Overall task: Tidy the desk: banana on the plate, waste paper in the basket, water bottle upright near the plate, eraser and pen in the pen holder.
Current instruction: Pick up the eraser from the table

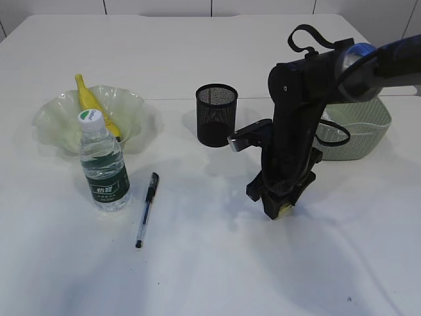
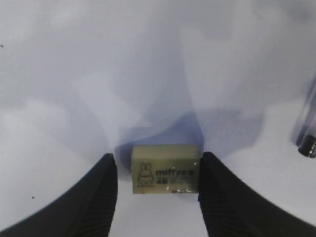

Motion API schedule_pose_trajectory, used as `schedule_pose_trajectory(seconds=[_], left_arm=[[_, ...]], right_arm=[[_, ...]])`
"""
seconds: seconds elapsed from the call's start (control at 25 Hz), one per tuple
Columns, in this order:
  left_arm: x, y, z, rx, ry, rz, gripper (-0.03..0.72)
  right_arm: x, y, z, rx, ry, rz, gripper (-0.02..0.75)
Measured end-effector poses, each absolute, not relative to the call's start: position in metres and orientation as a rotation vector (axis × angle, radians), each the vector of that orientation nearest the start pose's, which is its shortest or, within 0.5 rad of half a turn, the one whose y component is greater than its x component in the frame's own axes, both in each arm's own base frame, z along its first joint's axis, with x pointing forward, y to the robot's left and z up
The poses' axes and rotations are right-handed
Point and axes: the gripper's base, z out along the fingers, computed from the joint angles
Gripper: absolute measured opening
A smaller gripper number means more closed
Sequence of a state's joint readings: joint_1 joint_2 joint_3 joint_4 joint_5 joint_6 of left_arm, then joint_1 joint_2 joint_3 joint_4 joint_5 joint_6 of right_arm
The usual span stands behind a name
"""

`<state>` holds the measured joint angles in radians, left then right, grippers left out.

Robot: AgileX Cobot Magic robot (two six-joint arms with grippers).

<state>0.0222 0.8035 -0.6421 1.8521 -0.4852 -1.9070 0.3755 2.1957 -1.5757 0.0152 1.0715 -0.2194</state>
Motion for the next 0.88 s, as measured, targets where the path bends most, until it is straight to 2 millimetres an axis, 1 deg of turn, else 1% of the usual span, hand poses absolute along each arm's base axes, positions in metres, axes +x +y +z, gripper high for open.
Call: schedule_pose_trajectory(seconds=[0.12, 0.32, 0.44, 0.88], left_arm=[[0.1637, -0.0372, 0.3387, 0.296, 1.761, -0.414, 0.520], [0.1637, -0.0372, 0.3387, 0.296, 1.761, -0.414, 0.520], [0.1636, -0.0373, 0.3387, 0.297, 1.761, -0.416, 0.520], [0.1636, -0.0373, 0.3387, 0.297, 1.761, -0.416, 0.520]], right_arm=[[0.3908, 0.1554, 0.1284, -0.920, 3.044, 0.016, 0.386], [0.3909, 0.1554, 0.1248, -0.923, 3.052, 0.015, 0.319], [0.3908, 0.1555, 0.1246, -0.921, 3.053, 0.018, 0.293], [0.3914, 0.1559, 0.1256, -0.917, 3.053, 0.021, 0.287]])
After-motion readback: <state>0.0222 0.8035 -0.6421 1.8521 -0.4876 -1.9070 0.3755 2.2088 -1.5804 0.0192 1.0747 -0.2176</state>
